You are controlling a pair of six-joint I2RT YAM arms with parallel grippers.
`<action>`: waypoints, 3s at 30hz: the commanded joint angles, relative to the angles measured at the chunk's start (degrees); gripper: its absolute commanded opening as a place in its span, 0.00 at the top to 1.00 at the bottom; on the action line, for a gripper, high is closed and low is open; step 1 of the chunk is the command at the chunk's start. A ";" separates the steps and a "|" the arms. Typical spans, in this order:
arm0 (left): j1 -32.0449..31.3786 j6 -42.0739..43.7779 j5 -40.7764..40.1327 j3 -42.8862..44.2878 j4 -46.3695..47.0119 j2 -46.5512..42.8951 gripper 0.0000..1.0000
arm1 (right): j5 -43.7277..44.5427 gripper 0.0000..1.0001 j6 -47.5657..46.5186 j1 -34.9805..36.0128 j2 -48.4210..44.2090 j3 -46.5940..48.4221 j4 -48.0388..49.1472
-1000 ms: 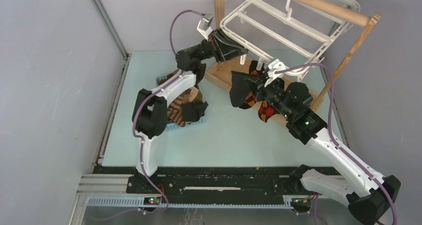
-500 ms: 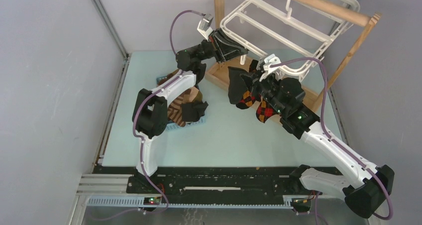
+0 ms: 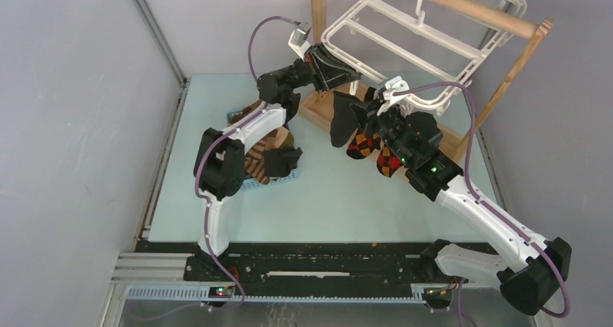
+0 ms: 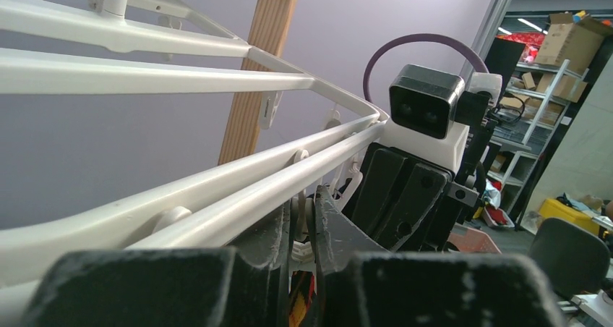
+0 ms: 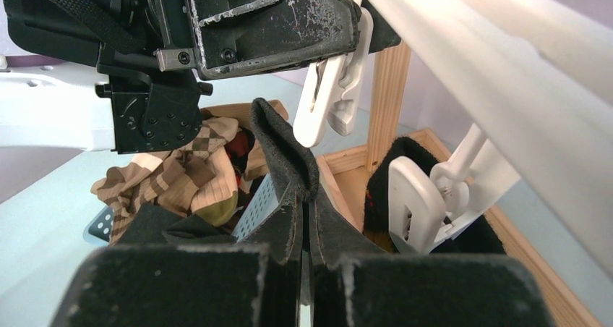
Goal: Clip the socks to the hanger
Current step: Clamp the sock onto the hanger.
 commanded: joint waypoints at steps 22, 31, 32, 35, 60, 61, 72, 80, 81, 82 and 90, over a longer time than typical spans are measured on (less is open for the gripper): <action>-0.21 -0.84 3.98 2.75 2.69 0.20 1.00 | 1.99 0.98 5.32 -3.25 0.59 4.23 -0.12; -0.21 -0.66 4.43 2.83 2.72 0.92 1.00 | 1.67 0.98 7.63 -4.16 -0.10 4.17 0.09; -0.21 -0.60 4.45 2.85 2.67 1.05 1.00 | 1.62 0.98 7.73 -4.20 -0.14 4.18 0.06; -0.21 -0.28 4.51 3.20 2.65 1.14 1.00 | 1.42 0.98 8.37 -4.34 -0.17 4.17 -0.16; -0.18 5.14 4.65 2.85 2.74 0.30 1.00 | 1.84 0.98 12.01 -4.64 -1.91 4.11 -2.70; -0.19 5.18 4.61 2.73 2.70 0.24 1.00 | 2.10 0.98 12.20 -4.60 -1.84 4.13 -2.86; -0.52 6.42 4.94 0.89 2.70 -1.17 1.00 | 3.79 0.98 15.75 -5.63 -1.27 4.20 -3.07; -0.99 6.54 5.75 0.48 2.73 -1.06 1.00 | 3.72 0.98 16.30 -5.94 -1.96 4.36 -2.40; -0.96 6.55 5.82 0.55 2.74 -1.05 1.00 | 3.67 0.98 16.35 -5.97 -2.02 4.34 -2.40; -1.00 6.61 5.83 0.64 2.66 -1.09 1.00 | 3.61 0.98 16.37 -5.92 -2.00 4.39 -2.40; -0.99 7.51 6.41 -1.26 2.69 -1.40 1.00 | 2.45 0.98 16.32 -5.95 -2.31 4.41 -0.38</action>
